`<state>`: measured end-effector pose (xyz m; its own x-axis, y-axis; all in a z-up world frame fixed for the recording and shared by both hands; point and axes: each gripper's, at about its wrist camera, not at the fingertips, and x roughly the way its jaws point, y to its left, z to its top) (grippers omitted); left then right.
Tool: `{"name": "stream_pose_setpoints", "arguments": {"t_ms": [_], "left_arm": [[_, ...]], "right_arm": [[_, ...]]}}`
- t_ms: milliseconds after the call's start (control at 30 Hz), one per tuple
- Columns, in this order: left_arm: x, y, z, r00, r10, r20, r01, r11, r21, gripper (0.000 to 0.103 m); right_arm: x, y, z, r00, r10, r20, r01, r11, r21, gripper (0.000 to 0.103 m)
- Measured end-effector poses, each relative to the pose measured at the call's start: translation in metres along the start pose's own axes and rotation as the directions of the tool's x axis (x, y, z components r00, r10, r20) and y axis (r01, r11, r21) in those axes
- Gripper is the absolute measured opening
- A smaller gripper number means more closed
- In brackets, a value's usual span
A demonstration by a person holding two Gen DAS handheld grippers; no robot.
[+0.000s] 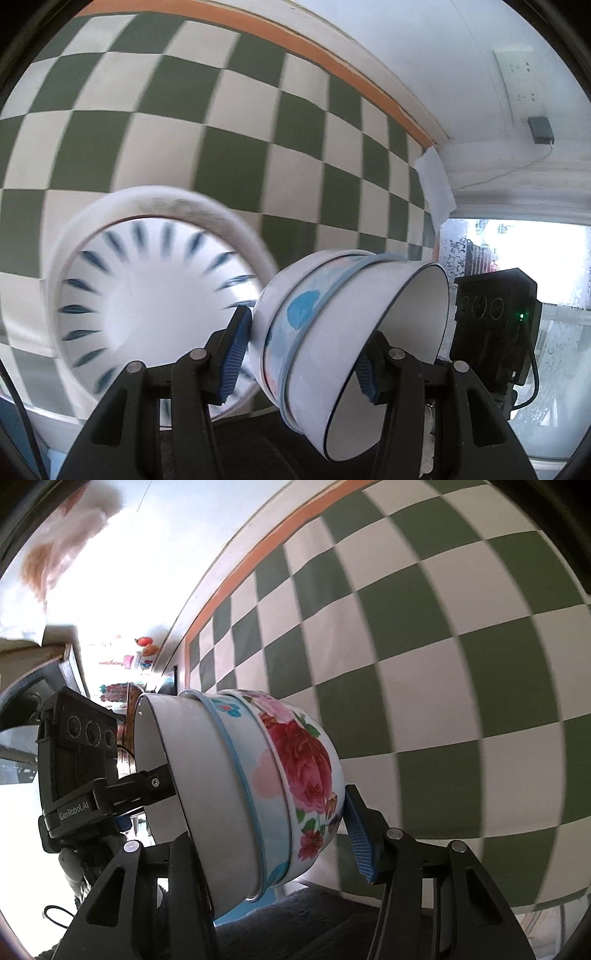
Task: Organize plates and bowls
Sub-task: 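Carry the bowl stack with both grippers over the plate stack, then lower the bowl stack onto the plates and open both grippers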
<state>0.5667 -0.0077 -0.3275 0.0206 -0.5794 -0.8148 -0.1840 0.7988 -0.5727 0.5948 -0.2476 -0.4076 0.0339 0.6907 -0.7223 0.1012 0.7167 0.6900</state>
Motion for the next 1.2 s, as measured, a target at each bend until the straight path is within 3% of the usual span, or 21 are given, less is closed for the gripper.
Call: {"name": "stream_pose_setpoints", "arguments": {"t_ms": [267, 500, 900, 1200], "left_arm": [[-0.025, 0.062, -0.003, 1.000, 0.008, 0.012, -0.007, 0.998, -0.056, 0.047], [-0.030, 0.089, 0.003, 1.000, 0.015, 0.012, -0.014, 0.997, -0.080, 0.047], [-0.023, 0.104, 0.007, 1.000, 0.024, -0.016, -0.025, 0.997, -0.074, 0.047], [-0.024, 0.106, 0.007, 0.999, 0.027, -0.020, -0.028, 0.998, -0.064, 0.047]], "right_arm": [[0.060, 0.040, -0.016, 0.999, -0.004, -0.046, 0.003, 1.000, -0.019, 0.054], [0.098, 0.058, -0.018, 0.997, -0.004, -0.074, 0.002, 1.000, -0.030, 0.054], [0.124, 0.065, -0.011, 0.996, -0.034, -0.083, 0.032, 0.999, -0.027, 0.054], [0.121, 0.062, -0.011, 0.997, -0.033, -0.077, 0.031, 0.999, -0.027, 0.054]]}}
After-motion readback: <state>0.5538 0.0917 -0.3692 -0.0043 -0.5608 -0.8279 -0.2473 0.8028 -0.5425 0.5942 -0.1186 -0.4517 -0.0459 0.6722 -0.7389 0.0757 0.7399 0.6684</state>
